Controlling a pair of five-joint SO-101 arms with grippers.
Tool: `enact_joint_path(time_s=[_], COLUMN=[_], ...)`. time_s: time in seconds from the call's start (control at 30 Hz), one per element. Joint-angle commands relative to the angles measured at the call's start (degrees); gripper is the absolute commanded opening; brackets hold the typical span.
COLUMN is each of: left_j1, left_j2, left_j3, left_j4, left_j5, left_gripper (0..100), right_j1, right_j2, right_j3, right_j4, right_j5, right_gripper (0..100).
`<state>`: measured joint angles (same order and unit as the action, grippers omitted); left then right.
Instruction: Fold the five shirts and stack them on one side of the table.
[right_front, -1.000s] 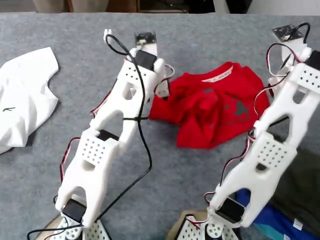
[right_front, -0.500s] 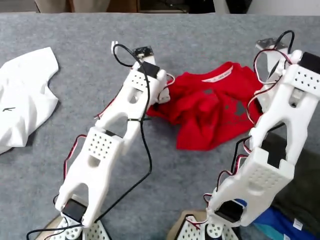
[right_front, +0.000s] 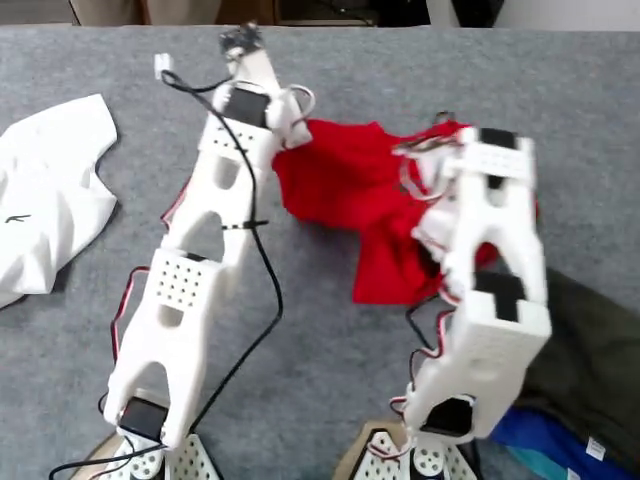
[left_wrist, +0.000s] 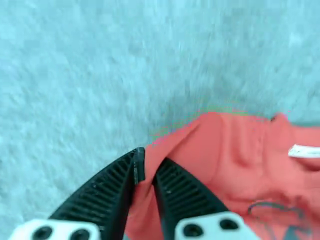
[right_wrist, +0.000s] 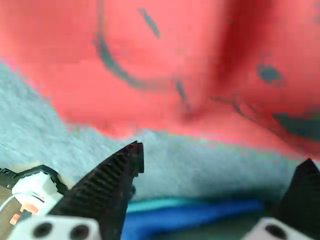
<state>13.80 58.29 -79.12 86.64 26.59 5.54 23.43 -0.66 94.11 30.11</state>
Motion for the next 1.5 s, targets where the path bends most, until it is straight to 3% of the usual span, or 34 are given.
enact_joint_path(time_s=[0.0,0.2,0.67,0.9,1.0,1.13,1.3,1.47], left_j1=[-2.90,-5.89,-7.12,-8.09,-7.91,-8.00,-7.74,-9.14], left_j2=[-1.27,-1.36,-6.81,-15.25,-16.13,-16.22,-16.22,-16.40], left_j3=[-5.80,-9.05,-13.01,-12.22,-11.96,-12.04,-11.96,-12.92], left_j4=[-0.44,-4.31,-0.18,0.62,2.02,4.13,4.66,9.14], left_j5=[-0.53,-0.79,-10.20,-11.87,-11.52,-6.86,-4.75,-5.98], left_gripper=[2,2,2,3,10,24,27,27], right_j1=[-8.22,-21.49,-41.19,-41.45,-40.40,-37.67,-36.53,-23.52], right_j2=[-4.00,-4.44,-7.43,-17.98,-23.34,-31.16,-41.63,-49.63], right_j3=[4.00,8.48,12.88,11.47,11.74,11.91,11.91,10.33], right_j4=[-2.99,-5.19,-2.90,-3.78,-3.69,-1.93,1.85,-0.88], right_j5=[-2.37,-12.84,-15.38,-15.38,-16.26,-19.78,-16.88,-13.89], right_gripper=[37.9,5.0,6.5,6.9,7.1,19.6,44.0,46.1])
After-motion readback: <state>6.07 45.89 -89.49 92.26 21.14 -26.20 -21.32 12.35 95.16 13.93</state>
